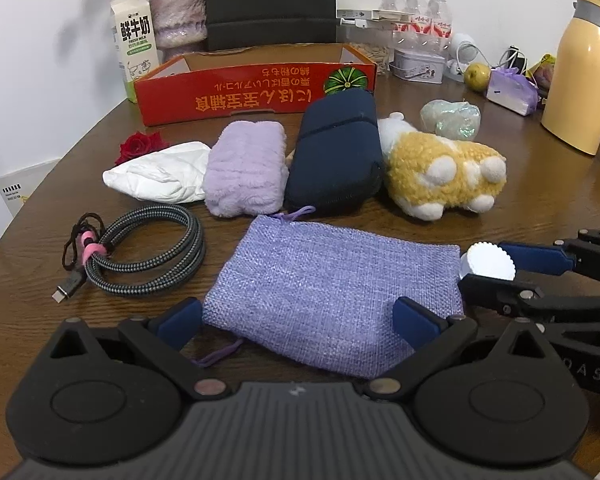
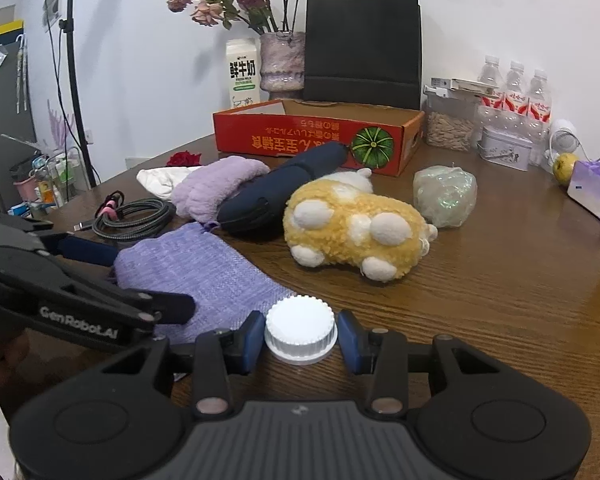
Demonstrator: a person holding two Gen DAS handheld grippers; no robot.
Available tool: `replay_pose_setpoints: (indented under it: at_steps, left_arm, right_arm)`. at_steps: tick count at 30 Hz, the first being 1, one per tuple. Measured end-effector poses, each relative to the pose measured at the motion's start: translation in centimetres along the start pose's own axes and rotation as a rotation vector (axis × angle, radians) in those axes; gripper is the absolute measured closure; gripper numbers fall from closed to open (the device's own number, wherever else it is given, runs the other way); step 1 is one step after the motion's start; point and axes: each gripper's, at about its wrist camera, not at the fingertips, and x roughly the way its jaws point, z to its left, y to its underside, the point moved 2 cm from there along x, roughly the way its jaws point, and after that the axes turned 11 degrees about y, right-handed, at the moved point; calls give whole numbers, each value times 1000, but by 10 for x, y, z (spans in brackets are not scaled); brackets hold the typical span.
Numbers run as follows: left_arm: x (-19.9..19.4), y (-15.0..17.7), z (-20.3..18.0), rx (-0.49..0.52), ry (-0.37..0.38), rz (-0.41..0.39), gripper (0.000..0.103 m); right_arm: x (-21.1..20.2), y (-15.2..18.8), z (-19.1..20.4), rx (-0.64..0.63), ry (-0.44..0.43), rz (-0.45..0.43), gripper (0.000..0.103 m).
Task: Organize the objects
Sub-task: 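Grasp the white bottle cap with the right tool while the left tool approaches the purple pouch, then grasp the purple drawstring pouch with the left tool while the right tool holds the cap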
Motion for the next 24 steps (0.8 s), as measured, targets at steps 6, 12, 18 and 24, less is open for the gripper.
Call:
replay_pose_setpoints:
  at_steps: [6, 12, 18, 24]
  left_arm:
    - [1, 3, 0, -29, 5, -21, 0]
    - [0, 6, -1, -23, 8, -36, 0]
    - [-5, 9, -7, -2, 22, -58, 13]
    - [-11, 11, -20, 39, 70, -76, 52]
  right_arm:
    - [2, 0, -4, 12, -17, -8, 63]
    - [2, 0, -6, 24, -26, -10, 63]
    - [2, 0, -6, 30, -27, -11, 63]
    - [2, 0, -5, 22, -20, -12, 63]
